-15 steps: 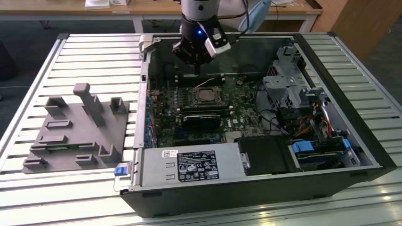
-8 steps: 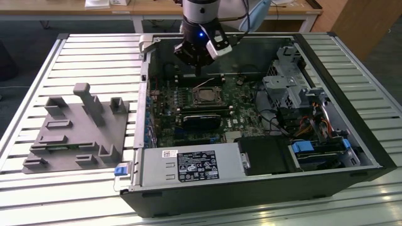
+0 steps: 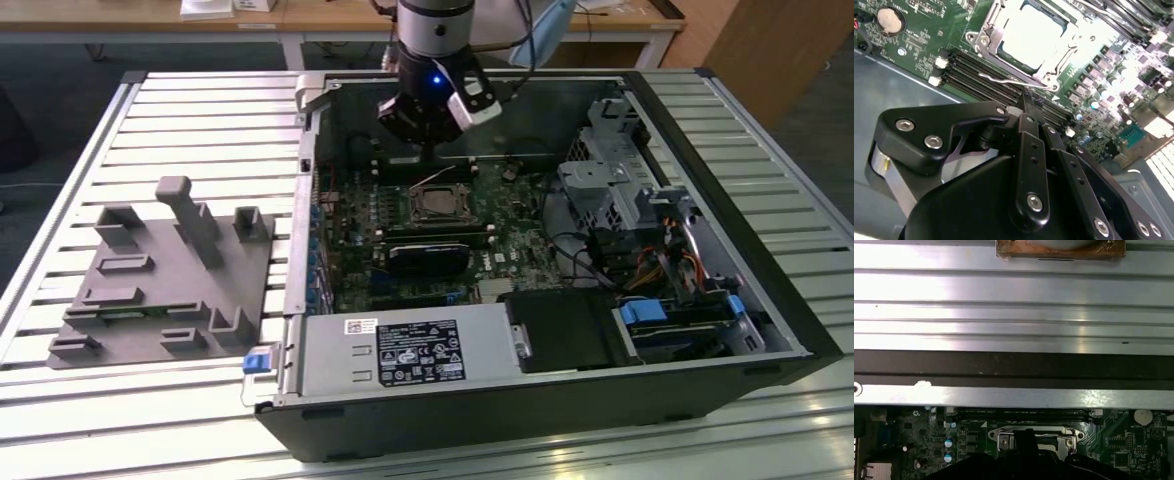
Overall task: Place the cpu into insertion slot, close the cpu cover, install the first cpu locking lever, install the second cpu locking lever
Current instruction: 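Install the first cpu locking lever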
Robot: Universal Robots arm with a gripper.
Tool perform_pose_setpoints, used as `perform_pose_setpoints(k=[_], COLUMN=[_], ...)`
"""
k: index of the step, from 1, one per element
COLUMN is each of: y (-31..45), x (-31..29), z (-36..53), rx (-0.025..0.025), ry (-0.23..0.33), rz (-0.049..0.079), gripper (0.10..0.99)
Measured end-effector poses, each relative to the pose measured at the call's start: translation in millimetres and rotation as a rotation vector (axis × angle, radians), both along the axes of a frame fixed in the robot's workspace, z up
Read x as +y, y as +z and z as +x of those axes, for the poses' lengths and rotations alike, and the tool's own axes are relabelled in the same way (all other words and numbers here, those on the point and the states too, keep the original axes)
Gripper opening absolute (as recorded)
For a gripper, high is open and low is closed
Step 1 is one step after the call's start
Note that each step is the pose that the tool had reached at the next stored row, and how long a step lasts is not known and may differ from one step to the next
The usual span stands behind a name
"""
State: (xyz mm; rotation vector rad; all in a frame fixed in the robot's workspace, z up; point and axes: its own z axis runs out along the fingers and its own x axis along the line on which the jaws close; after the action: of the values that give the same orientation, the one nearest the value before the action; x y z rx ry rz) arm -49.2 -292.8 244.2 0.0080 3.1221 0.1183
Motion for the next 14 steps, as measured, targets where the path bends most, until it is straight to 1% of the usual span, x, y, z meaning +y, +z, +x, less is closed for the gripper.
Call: perform_pose_setpoints(k=[8, 14], y=[-8.5, -13.0], x=[0.8, 2.0], z=[9.4, 12.6], rx=[0.0, 0.0001], ry=[0.004, 0.006], rz=[0.0, 0.0], gripper=[0.106, 0.106])
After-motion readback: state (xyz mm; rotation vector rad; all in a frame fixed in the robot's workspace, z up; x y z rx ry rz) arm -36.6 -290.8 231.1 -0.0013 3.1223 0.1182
